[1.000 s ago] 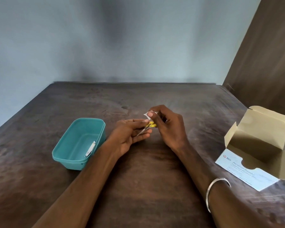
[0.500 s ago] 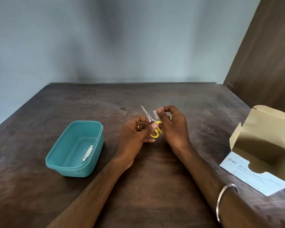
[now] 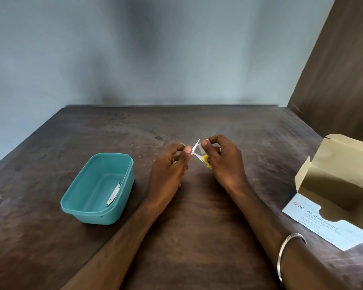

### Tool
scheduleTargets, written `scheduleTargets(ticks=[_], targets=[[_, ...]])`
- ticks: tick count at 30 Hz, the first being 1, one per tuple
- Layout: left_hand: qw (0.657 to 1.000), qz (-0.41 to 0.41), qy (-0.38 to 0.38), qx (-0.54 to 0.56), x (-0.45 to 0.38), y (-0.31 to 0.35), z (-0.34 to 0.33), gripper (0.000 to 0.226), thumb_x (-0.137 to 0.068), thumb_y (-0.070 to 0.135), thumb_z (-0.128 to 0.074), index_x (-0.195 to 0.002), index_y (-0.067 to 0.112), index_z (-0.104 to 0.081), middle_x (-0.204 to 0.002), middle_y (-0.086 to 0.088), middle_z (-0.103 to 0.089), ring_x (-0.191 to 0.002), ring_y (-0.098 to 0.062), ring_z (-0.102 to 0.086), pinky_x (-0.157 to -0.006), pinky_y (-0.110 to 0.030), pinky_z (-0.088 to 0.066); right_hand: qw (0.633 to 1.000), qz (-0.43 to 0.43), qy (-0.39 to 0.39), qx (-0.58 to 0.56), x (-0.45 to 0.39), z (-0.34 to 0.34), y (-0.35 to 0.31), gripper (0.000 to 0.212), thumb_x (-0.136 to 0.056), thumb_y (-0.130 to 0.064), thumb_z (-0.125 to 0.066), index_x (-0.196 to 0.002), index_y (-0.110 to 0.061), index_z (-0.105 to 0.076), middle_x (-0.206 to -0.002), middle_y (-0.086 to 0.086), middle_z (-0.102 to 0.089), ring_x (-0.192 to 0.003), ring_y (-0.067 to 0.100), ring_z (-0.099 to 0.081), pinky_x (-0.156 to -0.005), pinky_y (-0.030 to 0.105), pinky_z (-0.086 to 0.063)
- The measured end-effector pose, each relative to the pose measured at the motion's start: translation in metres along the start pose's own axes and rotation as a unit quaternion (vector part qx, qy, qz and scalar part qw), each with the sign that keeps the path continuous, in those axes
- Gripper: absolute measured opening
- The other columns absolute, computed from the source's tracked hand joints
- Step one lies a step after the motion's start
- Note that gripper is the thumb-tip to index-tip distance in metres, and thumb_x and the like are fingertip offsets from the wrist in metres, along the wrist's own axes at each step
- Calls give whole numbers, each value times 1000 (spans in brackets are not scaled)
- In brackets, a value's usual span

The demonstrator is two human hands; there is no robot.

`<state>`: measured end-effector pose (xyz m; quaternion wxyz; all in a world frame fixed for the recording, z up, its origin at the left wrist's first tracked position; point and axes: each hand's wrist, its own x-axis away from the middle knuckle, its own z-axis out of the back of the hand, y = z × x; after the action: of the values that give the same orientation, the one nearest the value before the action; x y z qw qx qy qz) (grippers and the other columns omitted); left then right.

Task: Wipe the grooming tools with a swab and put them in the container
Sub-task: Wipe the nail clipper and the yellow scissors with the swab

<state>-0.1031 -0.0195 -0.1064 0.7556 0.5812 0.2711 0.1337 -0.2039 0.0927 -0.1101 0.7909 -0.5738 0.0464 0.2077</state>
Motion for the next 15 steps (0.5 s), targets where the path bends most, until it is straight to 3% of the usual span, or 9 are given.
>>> scheduleTargets(ticks=[3,6,11,15], targets=[[999,-12,29,-23,-1,-1,1,18,-97,41,-55,-96,26,-63,-56,12,-53,-45,0,-45,-50,-24,-39,1000,4,-18,16,2,0,-1,13,-94,-35,-65,-89,-24,-69,-67,-5,-70,-56,-3,-63,-58,25,-48],[999,-3,37,-29,-4,-5,1,17,-98,41,-54,-90,28,-62,-52,8,-49,-42,-2,-40,-49,-27,-35,1000,17,22,13,-1,1,-1,11,-89,-35,-71,-83,-27,-74,-83,-6,-68,-66,3,-61,-66,25,-47],[999,16,37,-23,-6,-9,2,21,-98,39,-53,-85,25,-61,-47,10,-46,-42,-3,-39,-50,-29,-32,988,-68,-7,-142,1,2,-2,7,-85,-21,-78,-84,-14,-79,-78,3,-77,-67,11,-67,-69,34,-55],[999,18,31,-25,-6,-9,2,23,-99,40,-52,-87,22,-61,-47,11,-46,-42,-3,-39,-50,-29,-32,974,-81,-49,-208,6,1,-9,7,-83,-13,-79,-88,-9,-80,-81,4,-79,-71,10,-68,-67,25,-54]])
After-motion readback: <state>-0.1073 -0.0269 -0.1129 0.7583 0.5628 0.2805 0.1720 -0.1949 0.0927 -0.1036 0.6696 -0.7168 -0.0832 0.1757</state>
